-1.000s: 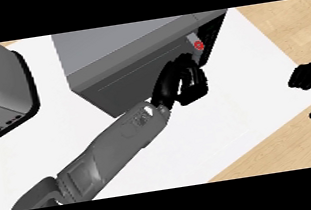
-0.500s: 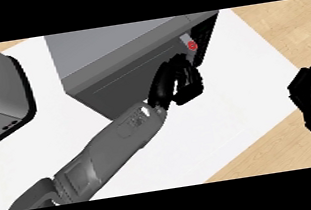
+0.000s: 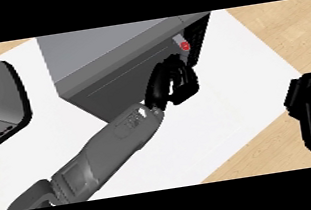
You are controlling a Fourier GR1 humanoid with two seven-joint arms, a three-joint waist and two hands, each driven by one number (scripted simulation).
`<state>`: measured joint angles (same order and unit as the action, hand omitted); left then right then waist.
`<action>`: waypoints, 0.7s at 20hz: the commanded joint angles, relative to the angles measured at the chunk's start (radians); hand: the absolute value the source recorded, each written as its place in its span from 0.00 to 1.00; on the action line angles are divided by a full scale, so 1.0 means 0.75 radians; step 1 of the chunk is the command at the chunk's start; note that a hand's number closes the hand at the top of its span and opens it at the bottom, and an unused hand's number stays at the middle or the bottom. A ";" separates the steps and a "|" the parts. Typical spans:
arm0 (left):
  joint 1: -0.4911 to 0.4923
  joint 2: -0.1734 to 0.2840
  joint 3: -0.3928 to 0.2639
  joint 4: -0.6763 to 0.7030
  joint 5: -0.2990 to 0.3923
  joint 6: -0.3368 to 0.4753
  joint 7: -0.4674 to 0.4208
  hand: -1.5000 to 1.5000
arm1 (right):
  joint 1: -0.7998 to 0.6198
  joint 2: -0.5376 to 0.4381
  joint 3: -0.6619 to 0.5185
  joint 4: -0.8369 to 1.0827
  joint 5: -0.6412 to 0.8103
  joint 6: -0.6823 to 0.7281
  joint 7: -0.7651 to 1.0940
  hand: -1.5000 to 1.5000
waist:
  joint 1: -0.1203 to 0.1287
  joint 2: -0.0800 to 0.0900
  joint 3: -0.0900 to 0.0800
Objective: Pick up the milk, place it into the microwave and close the microwave
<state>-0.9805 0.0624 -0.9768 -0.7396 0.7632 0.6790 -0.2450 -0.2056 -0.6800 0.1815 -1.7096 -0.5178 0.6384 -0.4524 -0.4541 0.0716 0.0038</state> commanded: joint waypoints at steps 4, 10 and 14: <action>-0.160 -0.079 0.017 0.007 0.002 -0.010 -0.034 1.00 | 0.007 -0.005 0.038 -0.078 -0.014 0.064 -0.021 1.00 | -0.046 0.003 -0.001; -0.103 -0.080 0.060 0.068 0.109 0.040 0.084 1.00 | 0.074 -0.065 0.160 -0.113 0.003 0.136 0.086 1.00 | 0.005 0.030 -0.004; -0.001 -0.082 0.345 -0.071 0.361 0.005 0.038 1.00 | 0.125 -0.023 0.197 -0.154 -0.037 0.103 0.094 1.00 | 0.074 0.036 -0.026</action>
<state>-0.9661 0.0094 -0.8587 -0.7812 0.9198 0.7117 -0.2255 -0.1463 -0.7045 0.2879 -1.8074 -0.5323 0.6819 -0.3771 -0.4251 0.0878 -0.0073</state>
